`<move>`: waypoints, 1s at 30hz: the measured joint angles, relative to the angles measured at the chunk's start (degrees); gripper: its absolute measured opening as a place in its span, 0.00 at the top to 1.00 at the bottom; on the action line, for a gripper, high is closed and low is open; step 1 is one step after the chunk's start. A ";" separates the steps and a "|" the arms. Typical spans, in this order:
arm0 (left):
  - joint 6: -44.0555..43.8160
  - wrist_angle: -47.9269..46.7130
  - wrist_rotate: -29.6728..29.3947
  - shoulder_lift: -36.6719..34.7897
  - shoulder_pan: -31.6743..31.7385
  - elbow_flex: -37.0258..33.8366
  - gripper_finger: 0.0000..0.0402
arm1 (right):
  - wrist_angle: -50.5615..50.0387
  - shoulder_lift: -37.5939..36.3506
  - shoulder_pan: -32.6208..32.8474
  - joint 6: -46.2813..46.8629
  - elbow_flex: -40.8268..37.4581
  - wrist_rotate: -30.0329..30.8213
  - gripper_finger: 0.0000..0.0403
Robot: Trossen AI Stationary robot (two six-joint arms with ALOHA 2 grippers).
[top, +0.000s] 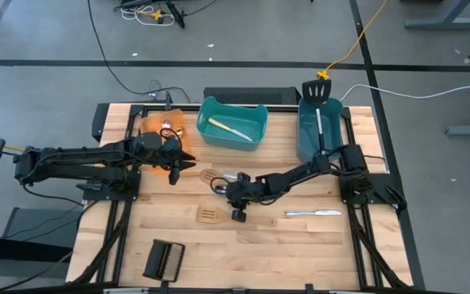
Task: Pick & Place Kitchen Items
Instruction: Put the yellow spoon into the orange bin
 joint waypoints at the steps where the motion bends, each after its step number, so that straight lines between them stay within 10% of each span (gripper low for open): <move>1: 0.02 0.00 0.00 0.00 0.00 0.00 0.70 | -0.38 0.05 0.00 -0.10 0.46 -0.10 0.80; 30: 0.11 -0.02 0.01 0.00 0.00 0.00 0.70 | -9.57 -2.70 -0.26 -1.76 2.97 3.69 0.80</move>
